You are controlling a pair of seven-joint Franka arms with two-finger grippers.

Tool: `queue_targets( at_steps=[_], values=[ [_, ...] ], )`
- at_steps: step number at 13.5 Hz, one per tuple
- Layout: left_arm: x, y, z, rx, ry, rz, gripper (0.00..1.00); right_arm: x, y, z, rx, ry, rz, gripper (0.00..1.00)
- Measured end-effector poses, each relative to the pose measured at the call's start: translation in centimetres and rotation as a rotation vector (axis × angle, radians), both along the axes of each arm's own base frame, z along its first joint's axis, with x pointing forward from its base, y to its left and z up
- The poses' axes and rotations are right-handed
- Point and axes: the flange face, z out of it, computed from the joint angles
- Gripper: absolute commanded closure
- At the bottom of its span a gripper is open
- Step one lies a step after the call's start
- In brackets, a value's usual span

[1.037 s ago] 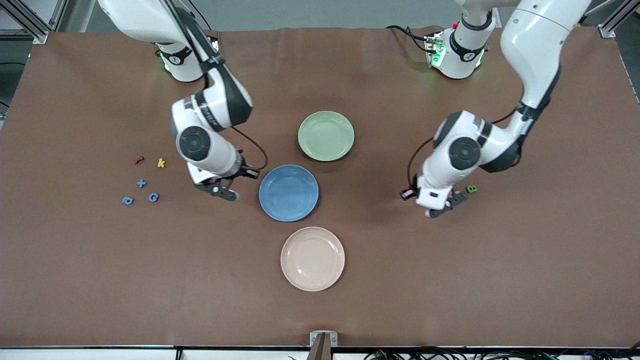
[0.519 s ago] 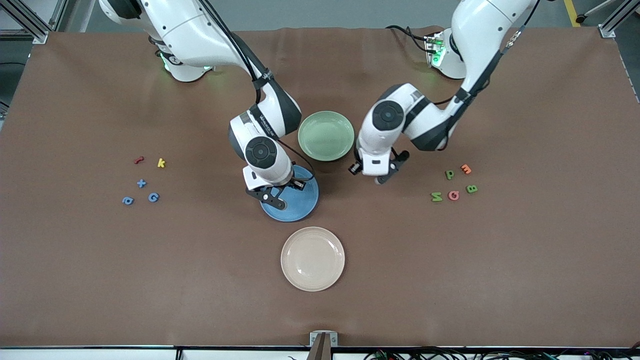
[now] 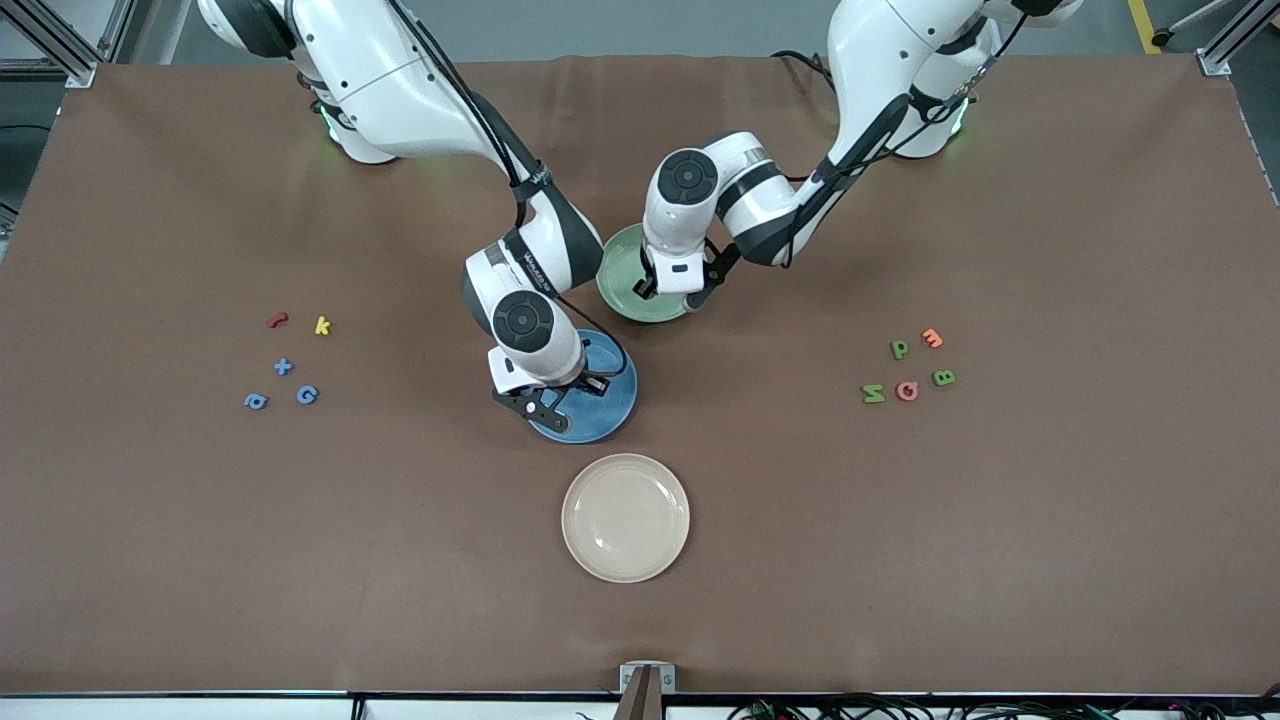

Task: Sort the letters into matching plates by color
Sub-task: 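Place the blue letter on the blue plate while the left gripper places green on green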

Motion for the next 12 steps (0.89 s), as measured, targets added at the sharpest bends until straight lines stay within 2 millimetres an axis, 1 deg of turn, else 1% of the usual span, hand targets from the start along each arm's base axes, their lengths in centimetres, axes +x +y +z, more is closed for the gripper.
queue_targets(
  at_steps=[2,3,4,5,6,7,8,10,12],
  values=[
    [0.8,0.5,0.2,-0.001,-0.004,0.022,0.0,0.1,0.0,-0.2,0.003,-0.006,-0.001,0.79],
    [1.7,0.9,0.4,-0.002,-0.013,0.034,0.0,0.0,0.1,-0.3,0.003,-0.005,0.0,0.74],
    [2.9,1.8,0.8,0.0,-0.03,0.045,0.0,0.0,0.1,-0.4,0.002,-0.005,0.0,0.61],
    [4.6,3.1,1.3,0.01,-0.056,0.054,0.01,0.0,0.1,-0.4,0.002,-0.005,0.001,0.57],
    [6.5,5.0,1.7,0.031,-0.084,0.059,0.02,0.0,0.1,-0.4,0.002,-0.005,0.001,0.42],
    [8.5,7.4,2.0,0.062,-0.107,0.054,0.03,0.0,0.2,-0.5,0.002,-0.005,0.001,0.22],
    [10.5,9.8,2.1,0.09,-0.123,0.038,0.05,-0.1,0.2,-0.5,0.002,-0.005,0.001,0.1],
    [13.6,14.4,1.8,0.119,-0.129,-0.023,0.07,0.0,0.3,-0.4,0.004,-0.006,0.002,0.06],
    [15.6,18.3,1.6,0.14,-0.112,-0.135,0.08,-0.1,0.5,0.1,-0.001,0.007,0.007,0.05]
  ],
)
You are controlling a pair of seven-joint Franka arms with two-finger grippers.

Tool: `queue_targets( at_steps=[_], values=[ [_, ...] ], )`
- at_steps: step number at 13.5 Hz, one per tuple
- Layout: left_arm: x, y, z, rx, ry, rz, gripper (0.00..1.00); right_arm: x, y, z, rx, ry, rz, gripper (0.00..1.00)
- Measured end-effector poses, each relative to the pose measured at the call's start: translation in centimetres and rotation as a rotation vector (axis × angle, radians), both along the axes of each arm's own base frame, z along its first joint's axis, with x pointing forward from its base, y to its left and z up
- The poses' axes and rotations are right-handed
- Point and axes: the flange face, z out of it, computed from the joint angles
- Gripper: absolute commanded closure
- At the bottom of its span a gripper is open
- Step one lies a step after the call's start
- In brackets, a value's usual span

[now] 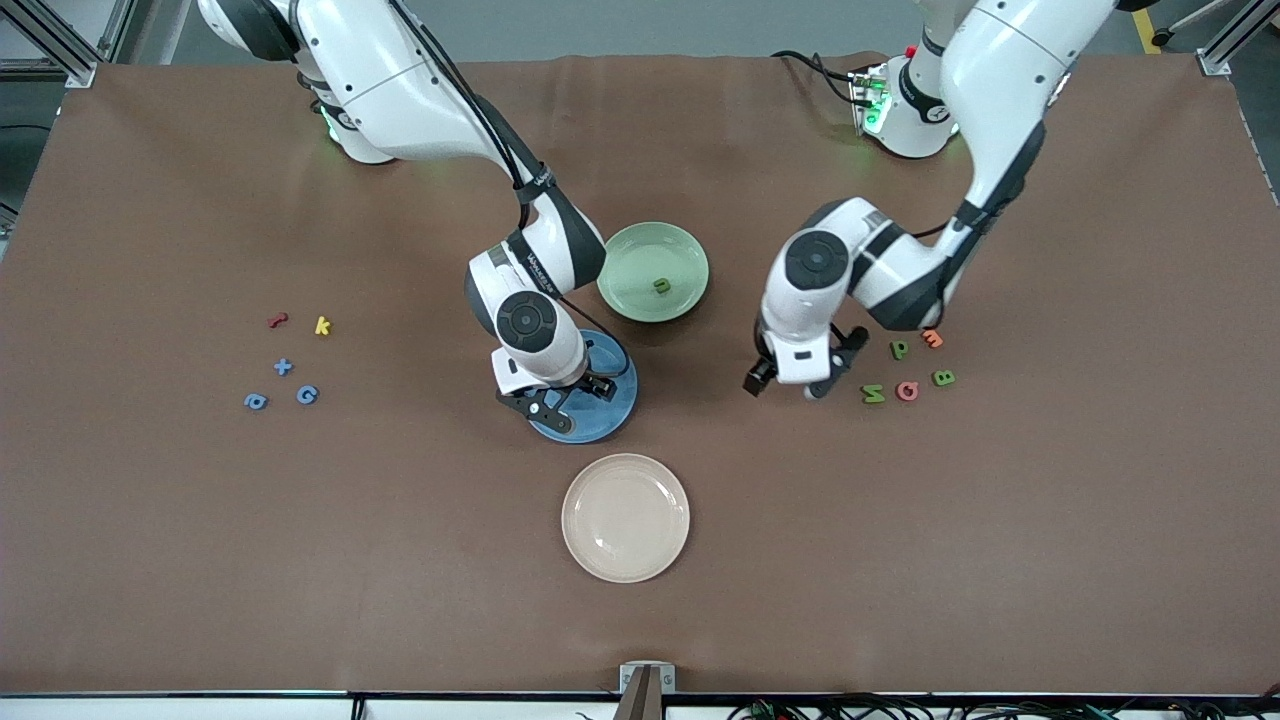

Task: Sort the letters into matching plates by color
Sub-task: 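Place the blue letter on the blue plate while the left gripper places green on green, then return the right gripper to the blue letters while the left gripper grasps the green Z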

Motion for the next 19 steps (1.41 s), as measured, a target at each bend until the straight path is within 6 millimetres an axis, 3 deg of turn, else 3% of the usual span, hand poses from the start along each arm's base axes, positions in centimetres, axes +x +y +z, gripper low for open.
queue_targets(
  at_steps=[2,5,7,9,13,19],
  values=[
    [1.7,3.8,-0.1,0.019,0.027,-0.138,0.08,0.1,0.0,2.3,-0.012,0.033,0.006,0.01],
    [3.4,9.2,-0.8,0.051,0.05,-0.345,0.11,1.0,-2.5,9.2,-0.018,0.076,0.014,0.01],
    [4.1,11.9,-1.1,0.059,0.063,-0.449,0.18,2.1,-6.4,13.1,-0.012,0.111,0.05,0.01],
    [4.0,12.2,-1.7,0.048,0.065,-0.514,0.26,3.8,-11.8,15.6,0.008,0.139,0.095,0.01],
    [2.9,12.1,-3.4,0.017,0.061,-0.656,0.32,6.3,-22.3,16.1,0.007,0.141,0.167,0.01],
    [2.4,13.3,-4.4,0.018,0.073,-0.724,0.36,8.9,-35.1,16.1,-0.026,0.105,0.259,0.01]
  ],
)
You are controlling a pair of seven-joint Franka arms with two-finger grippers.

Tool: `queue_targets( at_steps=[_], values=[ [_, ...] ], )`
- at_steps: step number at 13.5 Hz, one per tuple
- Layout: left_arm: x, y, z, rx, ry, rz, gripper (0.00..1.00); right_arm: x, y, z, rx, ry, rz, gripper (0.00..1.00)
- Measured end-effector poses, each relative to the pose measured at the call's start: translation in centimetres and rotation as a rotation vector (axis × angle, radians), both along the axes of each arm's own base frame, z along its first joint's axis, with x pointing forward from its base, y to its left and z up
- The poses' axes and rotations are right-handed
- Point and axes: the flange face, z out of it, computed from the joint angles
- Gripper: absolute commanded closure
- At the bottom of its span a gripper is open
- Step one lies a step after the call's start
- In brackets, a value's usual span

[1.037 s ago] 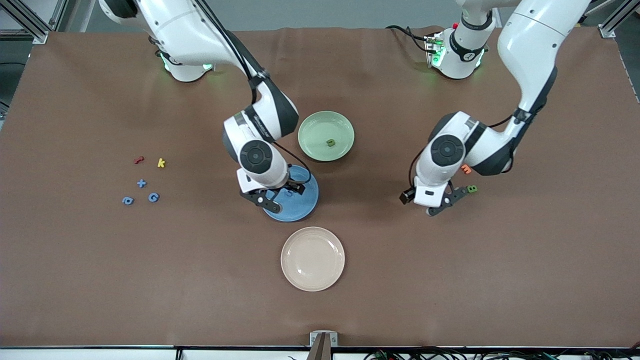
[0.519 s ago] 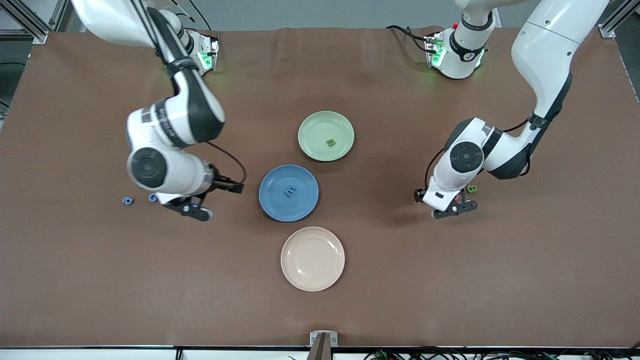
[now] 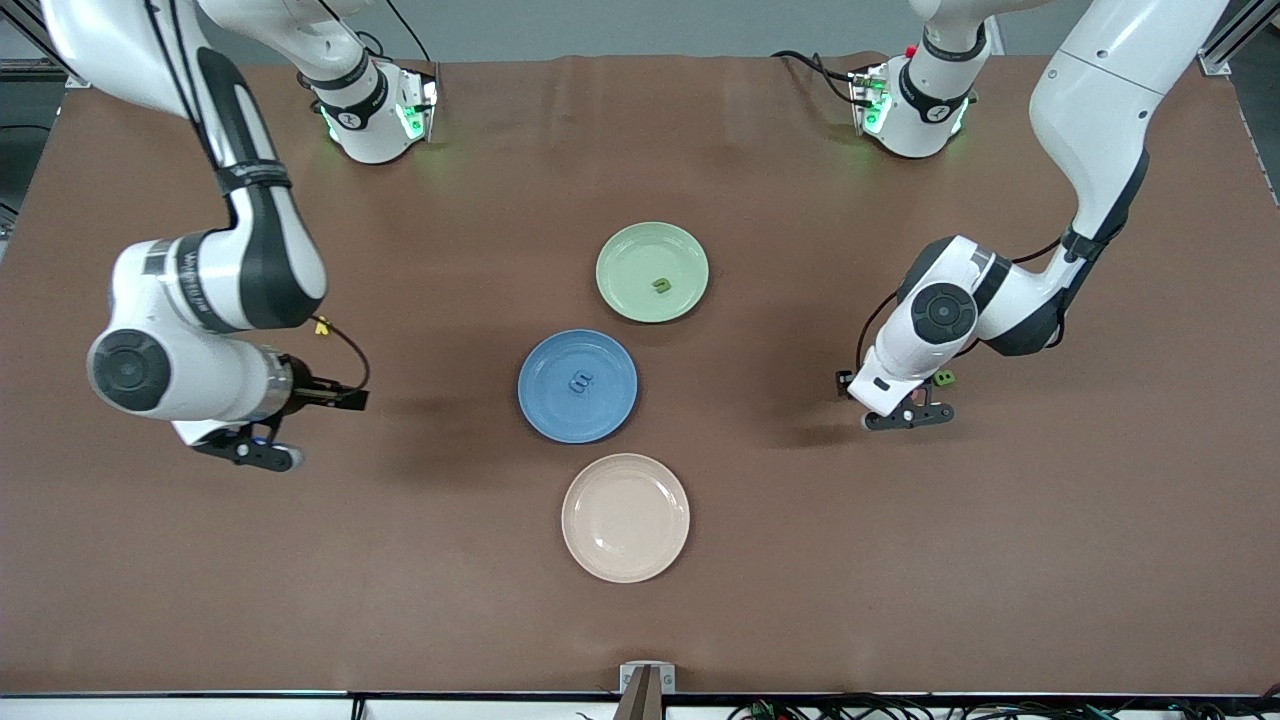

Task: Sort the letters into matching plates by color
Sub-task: 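Return the right gripper to the blue letters while the left gripper grasps the green Z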

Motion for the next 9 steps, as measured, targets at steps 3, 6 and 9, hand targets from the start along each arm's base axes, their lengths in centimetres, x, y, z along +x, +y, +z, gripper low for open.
queue_targets(
  at_steps=[3,6,9],
  values=[
    [0.2,0.5,-0.7,0.0,-0.023,-0.027,0.38,0.4,-4.8,-0.2,-0.014,-0.016,-0.001,0.01],
    [0.5,1.5,-1.6,-0.013,-0.028,-0.019,0.41,0.4,-8.5,-1.0,-0.002,-0.032,0.037,0.01],
    [0.4,1.5,-1.8,-0.015,-0.025,-0.019,0.43,0.2,-12.1,-2.8,0.009,-0.072,0.066,0.01]
  ],
)
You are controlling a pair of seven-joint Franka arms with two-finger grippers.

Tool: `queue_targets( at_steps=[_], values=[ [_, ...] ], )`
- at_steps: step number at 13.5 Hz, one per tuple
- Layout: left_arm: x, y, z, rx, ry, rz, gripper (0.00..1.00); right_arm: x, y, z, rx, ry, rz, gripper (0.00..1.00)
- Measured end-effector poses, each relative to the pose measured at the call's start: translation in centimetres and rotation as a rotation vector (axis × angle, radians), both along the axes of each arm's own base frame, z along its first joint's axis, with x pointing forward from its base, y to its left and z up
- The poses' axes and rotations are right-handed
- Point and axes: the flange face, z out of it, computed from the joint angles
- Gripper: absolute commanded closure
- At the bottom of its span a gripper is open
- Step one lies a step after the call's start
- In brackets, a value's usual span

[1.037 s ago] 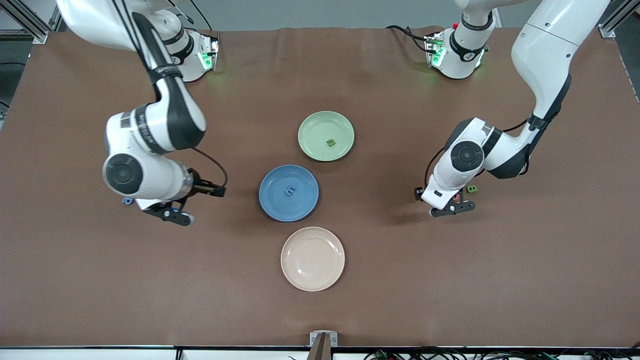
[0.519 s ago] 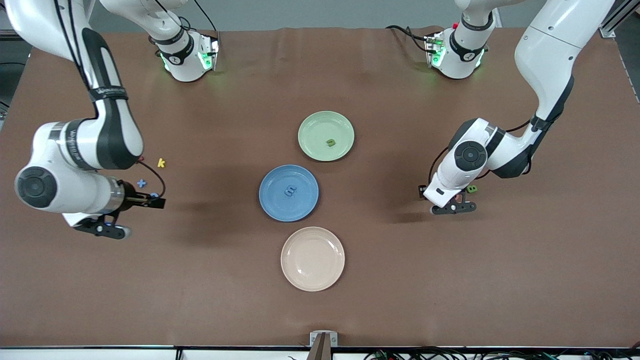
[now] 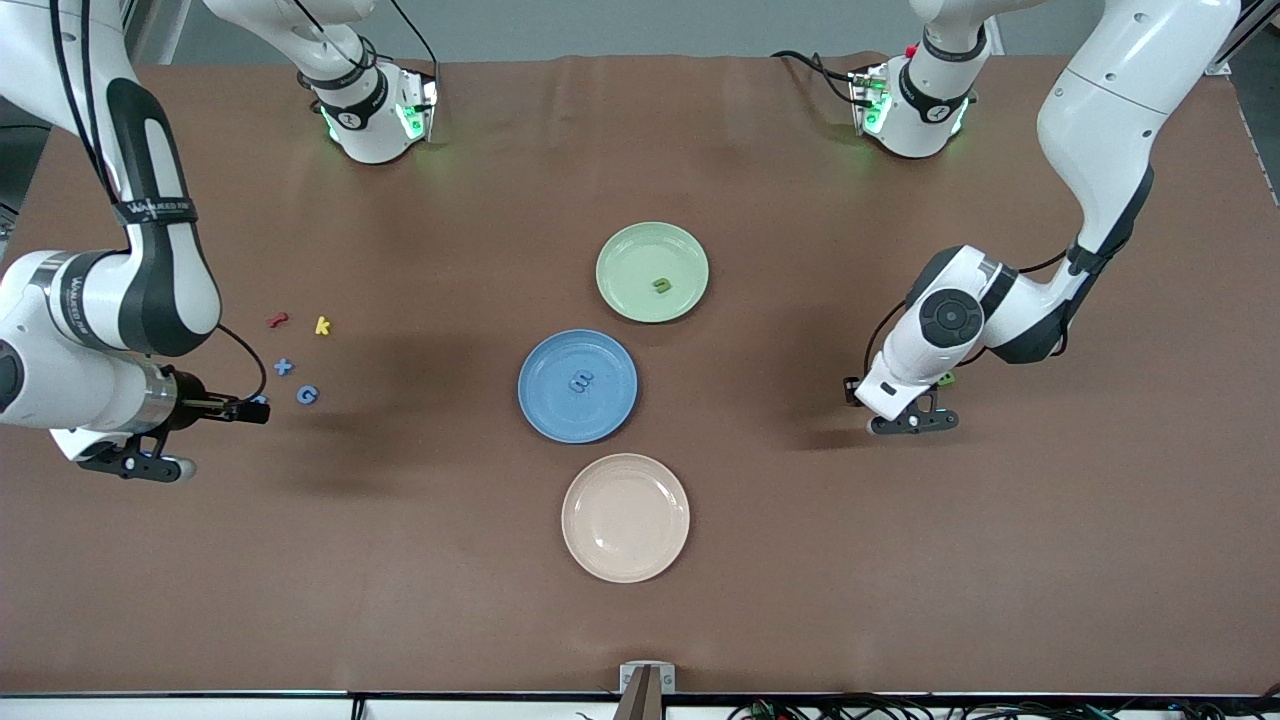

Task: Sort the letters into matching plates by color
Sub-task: 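Return the right gripper to the blue letters while the left gripper grasps the green Z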

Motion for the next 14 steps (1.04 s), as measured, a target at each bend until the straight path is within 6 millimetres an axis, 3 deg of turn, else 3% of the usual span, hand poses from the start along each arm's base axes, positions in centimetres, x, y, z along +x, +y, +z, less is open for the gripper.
queue_targets(
  at_steps=[2,3,7,9,12,14],
  values=[
    [0.0,-0.1,0.0,-0.001,0.0,-0.001,0.45,-0.5,-0.9,-2.0,0.001,-0.021,0.01,0.01],
    [0.0,-0.1,0.0,-0.001,0.0,-0.001,0.51,-0.7,-1.0,-3.2,-0.001,-0.033,0.011,0.02],
    [-0.1,-0.6,0.2,-0.006,-0.004,-0.009,0.94,-2.5,-0.2,-7.8,0.002,-0.047,0.024,0.1],
    [-0.2,-0.3,0.2,-0.004,-0.003,-0.005,0.99,-3.2,0.1,-8.8,0.004,-0.048,0.028,0.14],
    [0.2,0.1,0.9,-0.005,-0.016,0.002,0.99,-3.9,0.1,-10.3,0.003,-0.048,0.028,0.2],
    [0.2,-1.2,2.6,-0.019,-0.039,0.003,1.0,-4.2,0.1,-11.7,0.002,-0.046,0.028,0.2]
  ],
)
